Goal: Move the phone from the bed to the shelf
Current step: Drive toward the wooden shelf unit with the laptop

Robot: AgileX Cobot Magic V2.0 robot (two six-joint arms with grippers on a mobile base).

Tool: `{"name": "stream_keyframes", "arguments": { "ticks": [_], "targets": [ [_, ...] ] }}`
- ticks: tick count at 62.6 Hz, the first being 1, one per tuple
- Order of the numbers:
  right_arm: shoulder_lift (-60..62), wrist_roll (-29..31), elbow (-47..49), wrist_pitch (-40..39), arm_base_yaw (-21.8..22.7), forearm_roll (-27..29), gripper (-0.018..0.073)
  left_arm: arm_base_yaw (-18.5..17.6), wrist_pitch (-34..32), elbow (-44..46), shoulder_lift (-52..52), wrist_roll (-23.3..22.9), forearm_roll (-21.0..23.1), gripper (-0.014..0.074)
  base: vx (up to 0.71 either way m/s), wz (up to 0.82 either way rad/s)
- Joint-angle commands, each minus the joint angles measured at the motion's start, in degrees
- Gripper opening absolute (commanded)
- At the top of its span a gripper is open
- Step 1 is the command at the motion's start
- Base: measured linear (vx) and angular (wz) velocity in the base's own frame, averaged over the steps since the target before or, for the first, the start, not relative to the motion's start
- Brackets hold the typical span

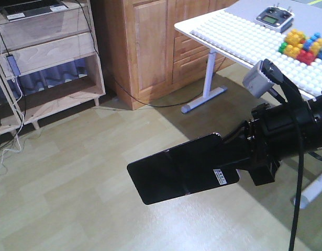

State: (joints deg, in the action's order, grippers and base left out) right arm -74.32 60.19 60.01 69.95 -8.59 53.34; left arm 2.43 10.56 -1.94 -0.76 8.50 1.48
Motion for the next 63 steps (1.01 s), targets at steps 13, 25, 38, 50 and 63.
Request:
{"name": "stream_keyframes", "arguments": {
  "ticks": [13,25,38,50,63],
  "targets": [
    [1.49,0.07,1.41,3.79,0.12,4.5,-0.0002,-0.2,-4.15,1.22,-0.77,-0.33,0.52,0.0001,0.54,0.14],
    [1.49,0.07,1.41,3.79,0.12,4.5,-0.0002,-0.2,-4.15,1.22,-0.77,-0.33,0.52,0.0001,0.54,0.18],
    [1.49,0.07,1.41,3.79,0.12,4.43,-0.0002,-0.2,-4.15,1.22,-0.77,-0.33,0.52,0.0001,0.53,0.22],
    [1.49,0.07,1.41,3.79,0.12,4.44,-0.0002,-0.2,-4.15,1.22,-0.77,-0.33,0.52,0.0001,0.52,0.26],
    [1.49,0.07,1.41,3.79,0.12,4.44,-0.0002,-0.2,-4.15,1.22,-0.77,-0.33,0.52,0.0001,0.51,0.31]
  ]
}}
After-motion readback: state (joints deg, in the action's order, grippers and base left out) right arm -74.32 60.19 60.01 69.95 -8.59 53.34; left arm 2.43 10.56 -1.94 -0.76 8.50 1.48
